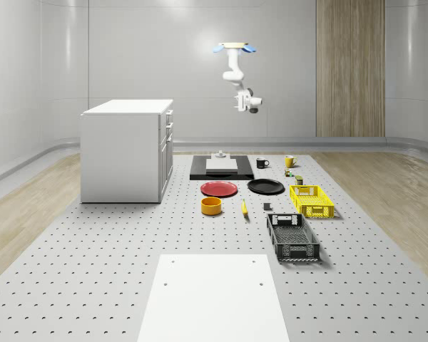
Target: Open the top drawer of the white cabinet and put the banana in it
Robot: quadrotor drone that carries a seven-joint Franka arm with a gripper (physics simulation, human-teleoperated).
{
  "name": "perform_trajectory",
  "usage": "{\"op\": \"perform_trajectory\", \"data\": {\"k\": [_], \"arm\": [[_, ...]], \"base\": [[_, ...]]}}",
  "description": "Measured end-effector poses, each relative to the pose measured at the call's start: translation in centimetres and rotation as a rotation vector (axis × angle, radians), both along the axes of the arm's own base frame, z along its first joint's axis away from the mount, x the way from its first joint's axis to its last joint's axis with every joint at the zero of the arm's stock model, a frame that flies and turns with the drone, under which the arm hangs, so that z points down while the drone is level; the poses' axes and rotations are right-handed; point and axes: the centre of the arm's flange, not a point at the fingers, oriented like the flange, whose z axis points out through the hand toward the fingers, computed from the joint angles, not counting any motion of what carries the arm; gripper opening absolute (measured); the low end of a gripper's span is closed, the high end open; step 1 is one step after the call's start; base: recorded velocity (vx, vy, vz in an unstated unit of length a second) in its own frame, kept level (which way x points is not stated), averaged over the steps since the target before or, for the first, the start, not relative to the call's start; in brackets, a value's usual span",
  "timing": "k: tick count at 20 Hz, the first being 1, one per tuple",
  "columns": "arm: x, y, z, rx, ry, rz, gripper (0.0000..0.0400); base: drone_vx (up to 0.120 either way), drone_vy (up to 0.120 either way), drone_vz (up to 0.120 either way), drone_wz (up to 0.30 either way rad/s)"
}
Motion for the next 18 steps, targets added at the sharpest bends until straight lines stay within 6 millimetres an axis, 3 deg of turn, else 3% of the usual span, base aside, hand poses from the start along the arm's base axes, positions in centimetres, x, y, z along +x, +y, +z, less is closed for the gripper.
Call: {"op": "perform_trajectory", "data": {"k": [5, 18], "arm": [[0.00, 0.00, -0.01, 0.000, 0.000, 0.000, 0.0400], [0.00, -0.01, -0.01, 0.001, 0.000, 0.000, 0.0400]], "base": [[0.120, -0.008, 0.000, 0.000], [0.120, -0.120, 0.000, 0.000]]}}
